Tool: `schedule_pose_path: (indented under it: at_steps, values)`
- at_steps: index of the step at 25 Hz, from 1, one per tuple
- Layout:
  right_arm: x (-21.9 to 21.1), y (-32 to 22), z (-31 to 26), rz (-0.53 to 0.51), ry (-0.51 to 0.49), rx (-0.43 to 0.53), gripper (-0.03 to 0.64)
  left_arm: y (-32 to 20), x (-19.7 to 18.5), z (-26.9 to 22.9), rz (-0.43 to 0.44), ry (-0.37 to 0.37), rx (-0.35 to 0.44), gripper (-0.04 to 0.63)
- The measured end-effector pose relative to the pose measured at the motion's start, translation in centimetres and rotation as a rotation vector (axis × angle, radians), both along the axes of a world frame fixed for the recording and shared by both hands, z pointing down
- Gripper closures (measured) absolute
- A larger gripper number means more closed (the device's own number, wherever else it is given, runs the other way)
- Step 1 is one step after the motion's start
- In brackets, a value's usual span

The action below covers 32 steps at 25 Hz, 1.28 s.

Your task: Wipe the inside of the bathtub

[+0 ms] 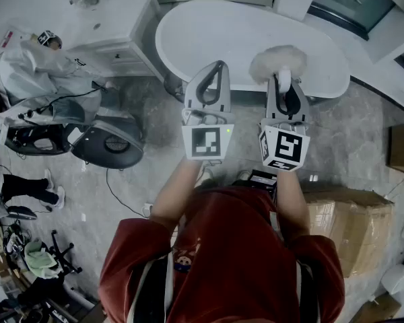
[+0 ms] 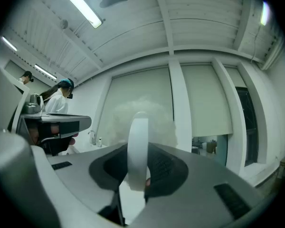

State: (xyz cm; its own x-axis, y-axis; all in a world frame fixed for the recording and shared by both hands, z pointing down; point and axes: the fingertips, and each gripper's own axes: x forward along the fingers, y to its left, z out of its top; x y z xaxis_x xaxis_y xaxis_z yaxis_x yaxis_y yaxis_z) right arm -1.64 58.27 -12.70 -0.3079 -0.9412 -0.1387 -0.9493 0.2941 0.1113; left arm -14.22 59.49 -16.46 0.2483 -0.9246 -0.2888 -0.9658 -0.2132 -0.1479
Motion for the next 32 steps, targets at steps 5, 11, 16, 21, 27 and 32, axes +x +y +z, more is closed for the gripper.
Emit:
schedule_pose_path:
  at_steps: [5, 11, 16, 21, 27, 32]
  values:
    - [3.1, 1.2, 1.1, -0.008, 0.001, -0.014, 0.523, 1.2, 3.3, 1.0, -0.003, 0.008, -0.021, 0.58]
    - [3.3, -3.7, 0.0, -0.025, -0.002, -0.047, 0.523, -3.8, 3.4, -0.4, -0.004, 0.009, -0.028, 0.58]
    - [3.3, -8.2, -1.6, -0.019, -0.009, -0.077, 0.523, -8.3, 2.6, -1.9, -0.008, 0.021, -0.065, 0.58]
    - [10.9, -4.6, 1.9, -0.031, -0.03, -0.083, 0.523, -4.5, 9.9, 0.9, -0.034, -0.007, -0.056, 0.58]
    - [13.3, -3.1, 3.8, -0.057, -0.032, -0.089, 0.523, -2.8, 13.2, 2.7, -0.043, -0.007, -0.069, 0.58]
    - [14.0, -3.0, 4.9, -0.06, -0.029, -0.097, 0.523, -2.9, 14.4, 3.7, -0.03, -0.011, -0.059, 0.58]
